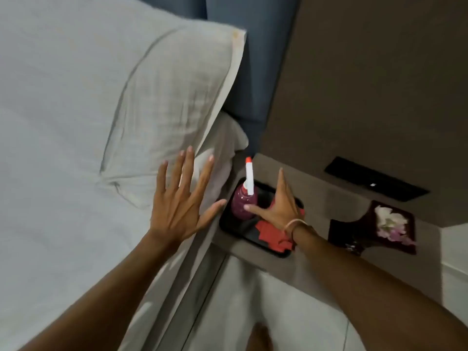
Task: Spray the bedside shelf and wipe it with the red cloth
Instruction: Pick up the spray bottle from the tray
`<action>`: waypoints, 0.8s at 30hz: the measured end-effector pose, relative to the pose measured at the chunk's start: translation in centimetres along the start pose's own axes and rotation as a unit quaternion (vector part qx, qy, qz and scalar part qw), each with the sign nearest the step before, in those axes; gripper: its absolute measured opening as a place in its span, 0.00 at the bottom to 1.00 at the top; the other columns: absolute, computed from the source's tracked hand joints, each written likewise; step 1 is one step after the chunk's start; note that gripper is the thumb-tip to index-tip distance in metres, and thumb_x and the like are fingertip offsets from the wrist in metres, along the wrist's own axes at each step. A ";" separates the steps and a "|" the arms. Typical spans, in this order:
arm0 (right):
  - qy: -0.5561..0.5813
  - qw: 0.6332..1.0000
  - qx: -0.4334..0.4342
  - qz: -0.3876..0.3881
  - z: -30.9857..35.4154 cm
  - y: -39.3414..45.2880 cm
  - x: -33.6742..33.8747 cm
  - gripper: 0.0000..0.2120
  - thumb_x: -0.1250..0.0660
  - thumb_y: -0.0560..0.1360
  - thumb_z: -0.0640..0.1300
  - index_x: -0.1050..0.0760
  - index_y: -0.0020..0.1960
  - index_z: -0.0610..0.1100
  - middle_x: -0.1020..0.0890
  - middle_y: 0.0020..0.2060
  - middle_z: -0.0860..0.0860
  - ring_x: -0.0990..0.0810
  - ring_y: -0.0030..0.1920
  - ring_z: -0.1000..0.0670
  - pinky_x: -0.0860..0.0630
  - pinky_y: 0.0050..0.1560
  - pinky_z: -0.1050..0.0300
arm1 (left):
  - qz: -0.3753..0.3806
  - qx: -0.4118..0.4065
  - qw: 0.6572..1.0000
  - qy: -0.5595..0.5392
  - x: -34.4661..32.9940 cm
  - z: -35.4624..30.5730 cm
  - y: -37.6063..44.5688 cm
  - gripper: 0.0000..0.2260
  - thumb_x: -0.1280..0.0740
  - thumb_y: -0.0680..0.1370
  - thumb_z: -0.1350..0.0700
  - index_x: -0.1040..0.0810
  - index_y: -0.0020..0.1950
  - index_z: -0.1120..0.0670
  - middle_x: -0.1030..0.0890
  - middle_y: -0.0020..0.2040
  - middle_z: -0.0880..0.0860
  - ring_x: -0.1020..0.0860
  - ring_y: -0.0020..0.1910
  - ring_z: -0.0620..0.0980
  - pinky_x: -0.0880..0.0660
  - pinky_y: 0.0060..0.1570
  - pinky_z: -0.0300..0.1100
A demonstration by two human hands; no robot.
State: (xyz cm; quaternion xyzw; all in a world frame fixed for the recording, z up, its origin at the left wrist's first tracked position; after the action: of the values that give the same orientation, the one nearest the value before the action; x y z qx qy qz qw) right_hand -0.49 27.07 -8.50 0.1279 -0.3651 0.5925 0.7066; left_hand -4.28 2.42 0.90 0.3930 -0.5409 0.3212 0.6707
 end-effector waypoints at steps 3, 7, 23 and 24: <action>0.078 0.996 0.028 -0.029 2.4 3.4 -3.0 0.61 0.19 0.61 0.63 0.52 0.81 0.49 0.38 0.80 0.46 0.37 0.78 0.46 0.38 0.73 0.54 | 0.000 0.015 1.000 -0.012 -1.6 0.1 -0.1 0.38 0.52 0.81 0.31 0.48 0.85 0.51 0.46 0.84 0.63 0.44 0.84 0.61 0.45 0.81 0.61; 0.051 0.977 0.116 -0.169 6.5 5.7 -4.6 0.18 0.31 0.78 0.49 0.25 0.63 0.38 0.16 0.53 0.40 0.17 0.52 0.39 0.29 0.47 0.61 | -0.021 0.047 0.997 -0.052 -1.9 0.8 -0.1 0.35 0.54 0.82 0.34 0.52 0.85 0.51 0.46 0.85 0.62 0.44 0.84 0.59 0.46 0.82 0.57; -0.004 0.912 -0.121 -0.393 -9.9 -19.0 2.6 0.22 0.44 0.81 0.56 0.23 0.41 0.42 0.19 0.33 0.46 0.20 0.35 0.44 0.22 0.36 0.45 | 0.028 -0.158 0.986 -0.039 -6.3 -13.9 -4.2 0.35 0.50 0.82 0.34 0.49 0.85 0.50 0.42 0.84 0.64 0.35 0.80 0.63 0.42 0.79 0.60; -0.026 0.903 -0.148 -0.402 -11.1 -20.4 2.9 0.23 0.45 0.81 0.57 0.22 0.41 0.43 0.18 0.34 0.46 0.19 0.37 0.43 0.21 0.37 0.45 | 0.034 -0.167 0.985 -0.042 -6.5 -14.9 -4.7 0.35 0.50 0.82 0.34 0.48 0.85 0.50 0.42 0.83 0.64 0.35 0.80 0.64 0.42 0.79 0.61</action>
State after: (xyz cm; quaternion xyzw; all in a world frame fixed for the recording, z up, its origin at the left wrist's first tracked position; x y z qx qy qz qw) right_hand 22.60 30.62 -9.21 0.1730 -0.3843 0.1932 0.8860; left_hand 5.44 13.15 -7.91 0.2702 -0.6274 0.2325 0.6923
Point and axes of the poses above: each hand's wrist, its own y-axis towards the middle knuckle, its own x-axis out of the back of the hand, z = x × y, the point moved 5 cm from there along y, towards the middle knuckle
